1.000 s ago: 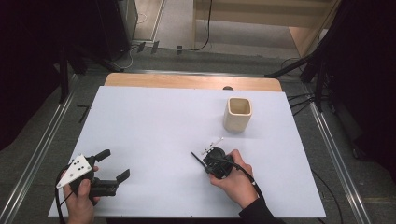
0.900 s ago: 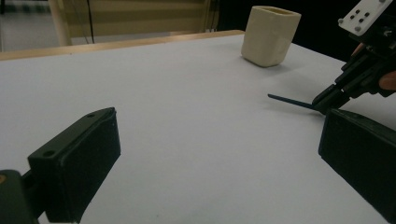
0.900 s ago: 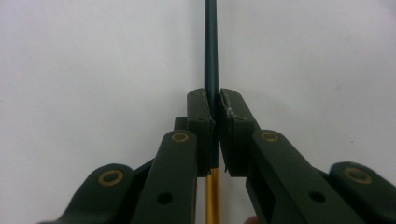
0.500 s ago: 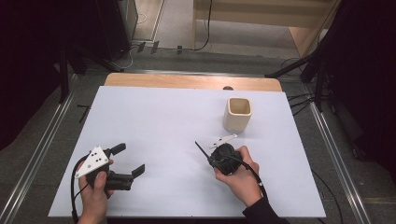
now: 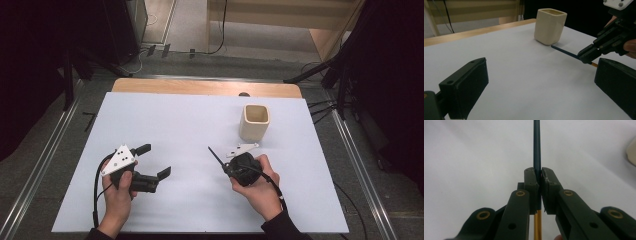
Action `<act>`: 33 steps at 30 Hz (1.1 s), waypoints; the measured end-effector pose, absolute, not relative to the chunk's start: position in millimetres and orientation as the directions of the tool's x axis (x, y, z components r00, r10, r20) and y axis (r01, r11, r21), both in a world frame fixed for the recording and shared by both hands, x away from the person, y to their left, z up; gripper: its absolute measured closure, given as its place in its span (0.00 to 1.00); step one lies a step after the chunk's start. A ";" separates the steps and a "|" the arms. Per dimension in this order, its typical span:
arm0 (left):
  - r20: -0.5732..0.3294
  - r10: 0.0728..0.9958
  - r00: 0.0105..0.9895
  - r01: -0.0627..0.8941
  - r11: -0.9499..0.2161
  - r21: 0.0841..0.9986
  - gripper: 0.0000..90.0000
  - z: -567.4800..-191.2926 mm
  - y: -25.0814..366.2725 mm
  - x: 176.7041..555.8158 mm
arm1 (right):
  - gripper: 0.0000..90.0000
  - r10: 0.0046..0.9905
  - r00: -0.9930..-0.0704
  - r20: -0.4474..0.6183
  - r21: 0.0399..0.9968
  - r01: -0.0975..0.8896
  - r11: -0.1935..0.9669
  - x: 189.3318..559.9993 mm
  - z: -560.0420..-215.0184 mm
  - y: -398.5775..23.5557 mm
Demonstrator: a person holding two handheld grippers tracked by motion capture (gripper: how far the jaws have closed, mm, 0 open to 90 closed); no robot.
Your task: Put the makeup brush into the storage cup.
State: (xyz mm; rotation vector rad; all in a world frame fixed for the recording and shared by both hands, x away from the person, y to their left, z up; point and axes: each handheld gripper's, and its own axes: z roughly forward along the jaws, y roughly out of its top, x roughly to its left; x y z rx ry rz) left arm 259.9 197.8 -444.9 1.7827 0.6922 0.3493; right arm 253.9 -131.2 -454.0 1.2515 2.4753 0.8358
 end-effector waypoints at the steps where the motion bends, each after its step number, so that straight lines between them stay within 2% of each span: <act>1: -0.112 0.603 0.790 0.278 -0.189 0.942 0.00 -443.4 196.4 261.5 | 0.95 0.795 -0.605 0.039 0.601 0.650 0.466 253.9 -453.1 -131.9; 18: -0.208 0.492 0.845 0.334 -0.183 0.925 0.00 -442.9 156.7 281.5 | 0.95 0.787 -0.617 0.007 0.685 0.576 0.446 247.8 -442.9 -134.4; 23: -0.243 0.473 0.847 0.364 -0.184 0.913 0.00 -450.1 151.4 288.2 | 0.95 0.758 -0.652 0.005 0.704 0.540 0.460 244.9 -440.9 -132.0; 32: -0.219 0.394 0.893 0.343 -0.279 0.897 0.00 -455.5 148.5 286.0 | 0.95 0.706 -0.709 -0.010 0.725 0.481 0.493 238.1 -438.0 -122.7; 33: -0.222 0.394 0.892 0.346 -0.277 0.896 0.03 -455.6 148.5 285.7 | 0.95 0.697 -0.717 -0.011 0.726 0.474 0.499 237.3 -437.7 -121.5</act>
